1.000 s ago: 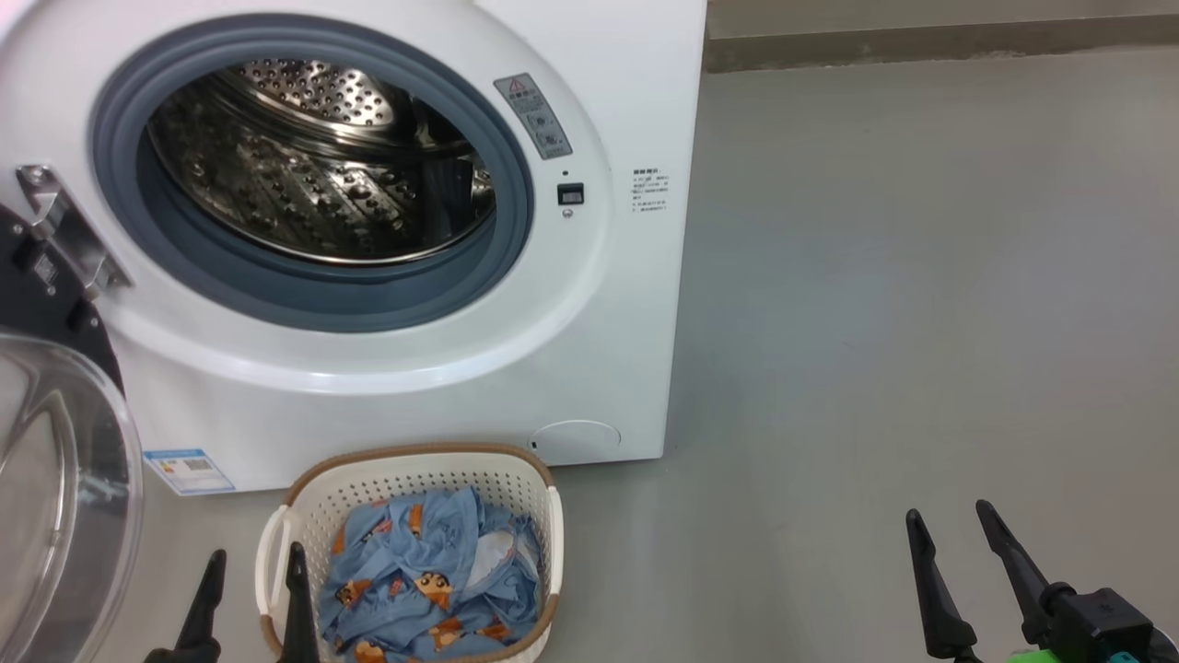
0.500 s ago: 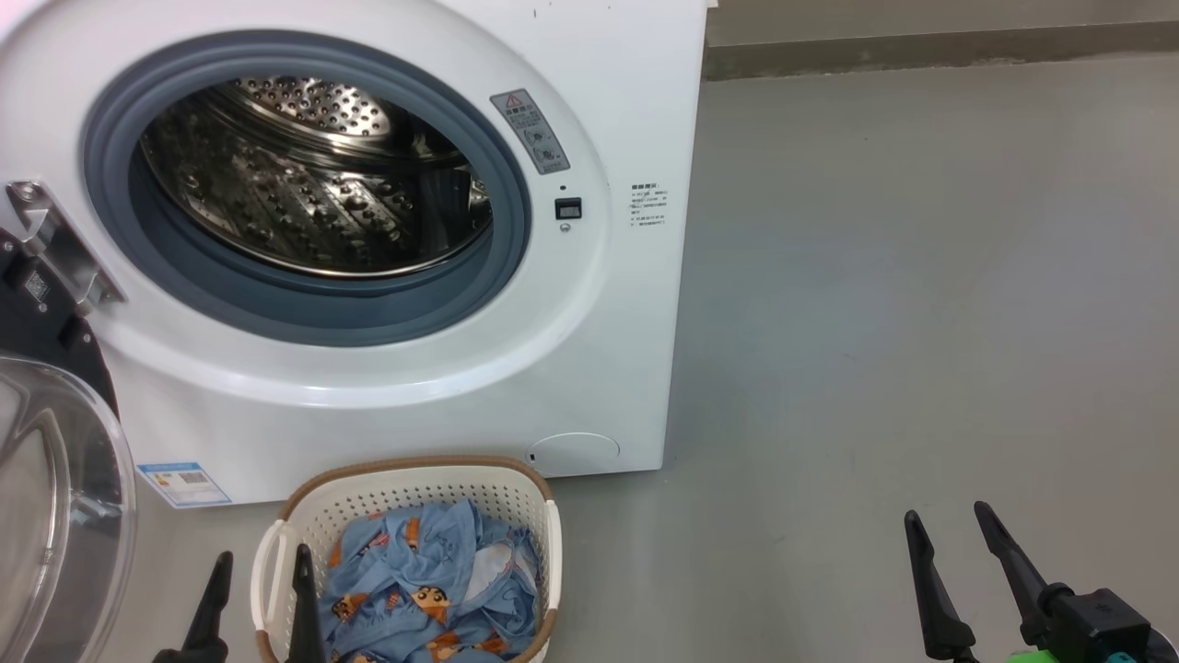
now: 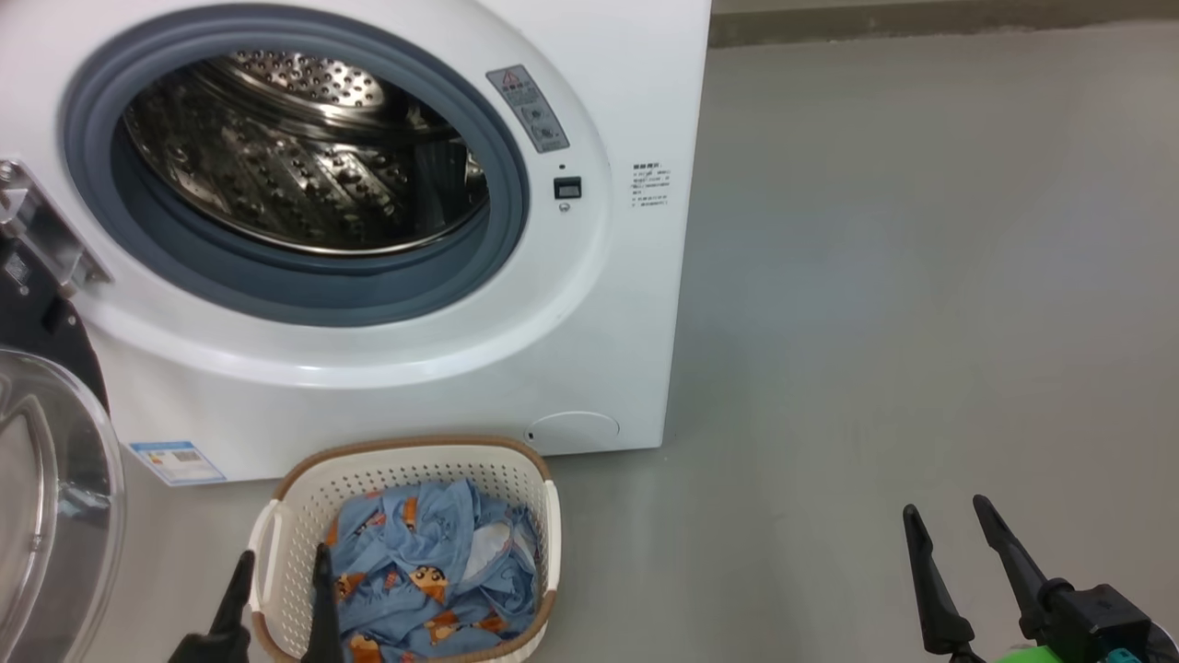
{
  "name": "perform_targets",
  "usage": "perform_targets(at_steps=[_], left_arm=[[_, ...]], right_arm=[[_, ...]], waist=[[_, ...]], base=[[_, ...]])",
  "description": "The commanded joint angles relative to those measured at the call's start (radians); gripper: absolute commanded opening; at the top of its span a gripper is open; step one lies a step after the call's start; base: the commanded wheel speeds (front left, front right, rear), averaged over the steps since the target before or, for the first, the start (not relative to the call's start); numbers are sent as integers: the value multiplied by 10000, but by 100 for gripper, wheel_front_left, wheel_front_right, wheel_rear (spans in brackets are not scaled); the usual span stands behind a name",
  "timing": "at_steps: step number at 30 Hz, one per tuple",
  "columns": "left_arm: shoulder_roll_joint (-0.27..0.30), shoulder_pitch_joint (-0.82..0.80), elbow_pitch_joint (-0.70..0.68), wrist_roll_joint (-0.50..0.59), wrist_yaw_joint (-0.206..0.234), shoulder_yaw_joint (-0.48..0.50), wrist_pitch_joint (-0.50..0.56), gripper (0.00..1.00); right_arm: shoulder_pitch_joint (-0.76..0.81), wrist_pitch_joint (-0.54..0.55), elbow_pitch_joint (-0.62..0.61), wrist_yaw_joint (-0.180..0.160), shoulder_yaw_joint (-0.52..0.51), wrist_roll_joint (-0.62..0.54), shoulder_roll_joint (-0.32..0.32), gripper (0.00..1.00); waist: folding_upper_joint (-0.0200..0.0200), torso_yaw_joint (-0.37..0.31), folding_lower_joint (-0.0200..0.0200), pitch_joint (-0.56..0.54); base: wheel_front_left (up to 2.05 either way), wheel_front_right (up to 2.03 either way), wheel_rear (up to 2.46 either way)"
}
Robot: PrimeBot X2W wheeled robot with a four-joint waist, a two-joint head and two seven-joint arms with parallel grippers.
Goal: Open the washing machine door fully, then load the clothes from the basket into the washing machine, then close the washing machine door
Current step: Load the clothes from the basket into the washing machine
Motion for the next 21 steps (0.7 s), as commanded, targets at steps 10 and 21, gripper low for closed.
perform_targets(at_steps=[10, 21], left_arm=[[-217, -2157, 2333, -416, -645, -207, 126, 100], [-438, -5259, 6136, -844, -1418, -344, 2, 100]], right_arm=[[-858, 17, -623, 88, 294, -129, -91, 100], [-1710, 25, -1385, 88, 431, -121, -91, 100]], waist=[[0, -6, 0, 1312], [0, -347, 0, 3449]], base=[[0, 0, 0], [0, 0, 0]])
